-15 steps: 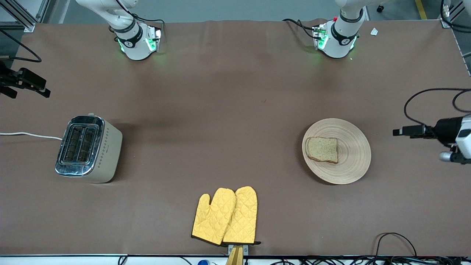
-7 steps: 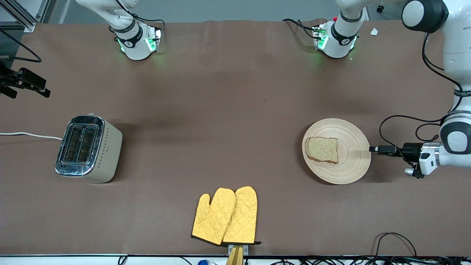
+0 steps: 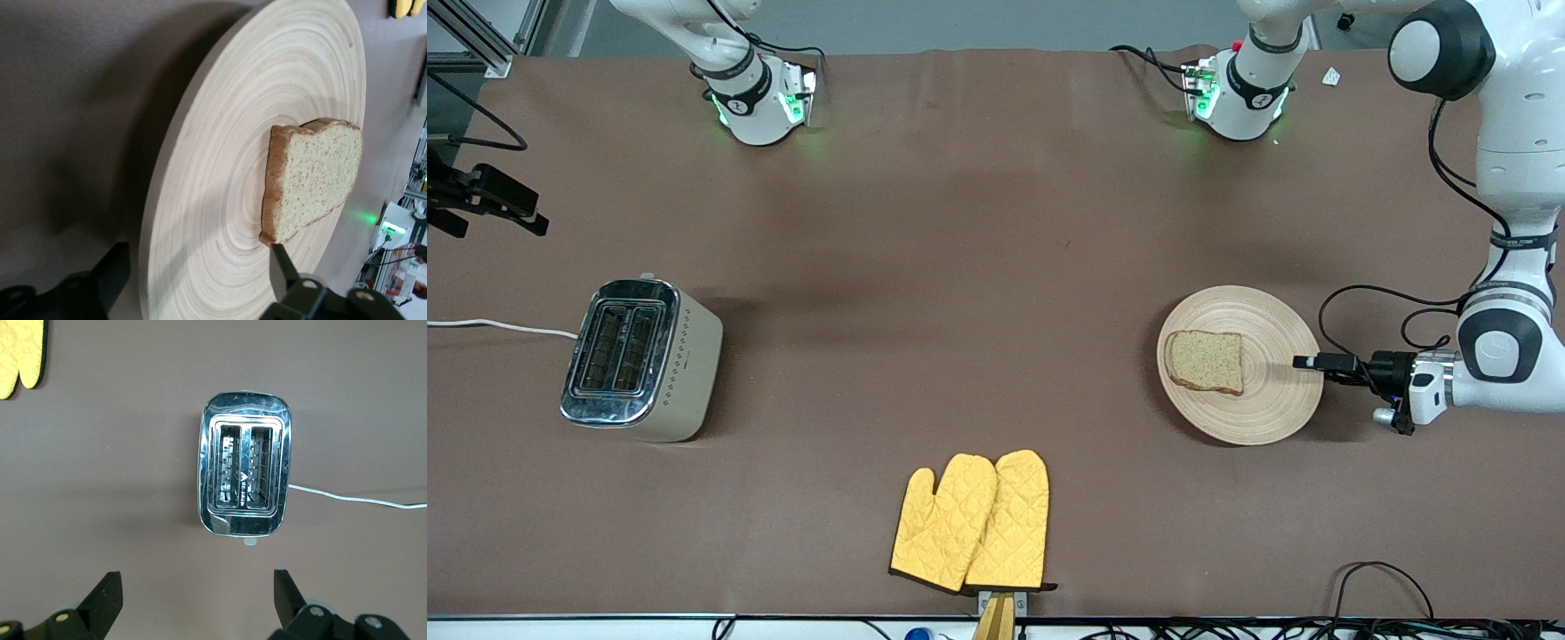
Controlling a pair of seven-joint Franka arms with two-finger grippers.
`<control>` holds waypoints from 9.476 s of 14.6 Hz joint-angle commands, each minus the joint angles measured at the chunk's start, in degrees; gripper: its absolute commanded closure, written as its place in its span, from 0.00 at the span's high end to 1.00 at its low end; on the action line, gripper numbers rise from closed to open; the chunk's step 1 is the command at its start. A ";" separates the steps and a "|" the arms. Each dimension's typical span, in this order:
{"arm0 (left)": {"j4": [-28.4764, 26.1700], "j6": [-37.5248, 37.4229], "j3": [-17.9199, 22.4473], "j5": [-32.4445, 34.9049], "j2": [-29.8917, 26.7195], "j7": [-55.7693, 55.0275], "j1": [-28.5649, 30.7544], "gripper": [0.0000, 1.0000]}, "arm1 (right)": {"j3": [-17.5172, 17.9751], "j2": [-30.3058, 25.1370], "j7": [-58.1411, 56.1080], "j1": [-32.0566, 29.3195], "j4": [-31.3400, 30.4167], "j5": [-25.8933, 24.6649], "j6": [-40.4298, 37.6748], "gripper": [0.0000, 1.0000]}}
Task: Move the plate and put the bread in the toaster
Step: 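Grasp the rim of the bamboo plate with the left gripper, then slide the plate toward the toaster while the right gripper reaches out, then release the plate with the left gripper while the right gripper nears the bread, then grasp the bread slice with the right gripper while the left gripper withdraws, then lift the bread with the right gripper and carry it above the toaster, then lower the bread into the toaster slot with the right gripper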
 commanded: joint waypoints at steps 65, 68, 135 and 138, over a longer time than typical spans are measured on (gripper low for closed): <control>1.98 16.89 -10.80 11.81 -11.61 -33.75 -20.22 1.00 | 0.21 29.58 24.87 20.95 -23.00 4.00 53.21 0.84; 1.98 8.81 -10.80 22.02 -17.67 -34.64 -17.76 1.00 | 0.21 29.59 24.95 20.51 -23.53 4.00 53.30 0.72; 1.54 -6.51 -0.87 35.85 -44.32 -46.42 -19.51 1.00 | -1.90 21.14 44.73 19.28 -6.39 -49.35 -1.29 0.00; 1.62 -6.43 -0.87 35.85 -44.32 -46.51 -19.51 1.00 | -1.81 21.50 44.03 19.28 -6.39 -49.18 -1.11 0.00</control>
